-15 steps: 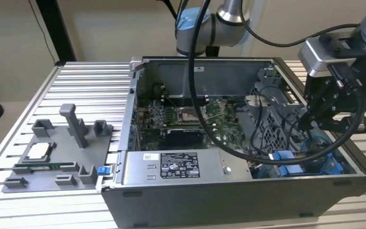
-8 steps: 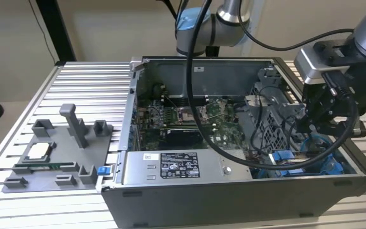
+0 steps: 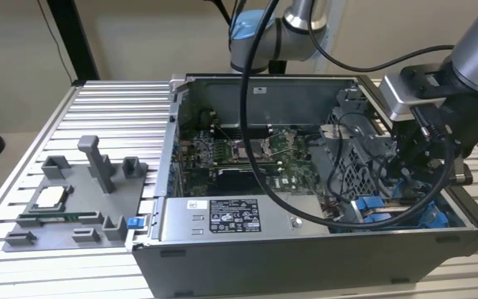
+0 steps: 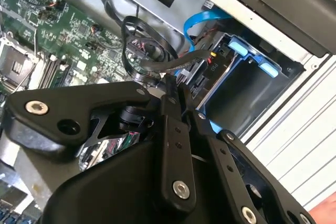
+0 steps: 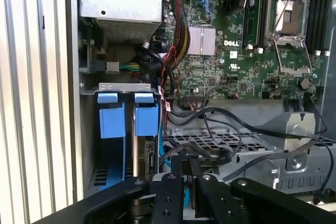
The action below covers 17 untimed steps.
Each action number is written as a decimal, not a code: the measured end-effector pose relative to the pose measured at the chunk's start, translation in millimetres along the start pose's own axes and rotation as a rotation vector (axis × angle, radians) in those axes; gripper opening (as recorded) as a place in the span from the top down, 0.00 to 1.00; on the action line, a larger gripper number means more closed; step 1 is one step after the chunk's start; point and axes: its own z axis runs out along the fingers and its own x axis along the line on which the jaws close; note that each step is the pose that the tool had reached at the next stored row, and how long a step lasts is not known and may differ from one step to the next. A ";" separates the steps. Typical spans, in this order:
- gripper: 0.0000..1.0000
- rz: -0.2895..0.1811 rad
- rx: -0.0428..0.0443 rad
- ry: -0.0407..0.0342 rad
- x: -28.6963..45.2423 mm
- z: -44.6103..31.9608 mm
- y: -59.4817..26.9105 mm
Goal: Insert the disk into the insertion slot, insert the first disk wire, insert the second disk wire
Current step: 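Insert the second disk wire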
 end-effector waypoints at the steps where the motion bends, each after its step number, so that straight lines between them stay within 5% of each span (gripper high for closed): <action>1: 1.00 0.000 0.0009 0.0001 0.2 0.7 0.1; 14: 1.00 0.000 0.0014 -0.0001 0.3 1.5 0.2; 17: 1.00 -0.002 0.0082 -0.0002 1.0 4.2 0.6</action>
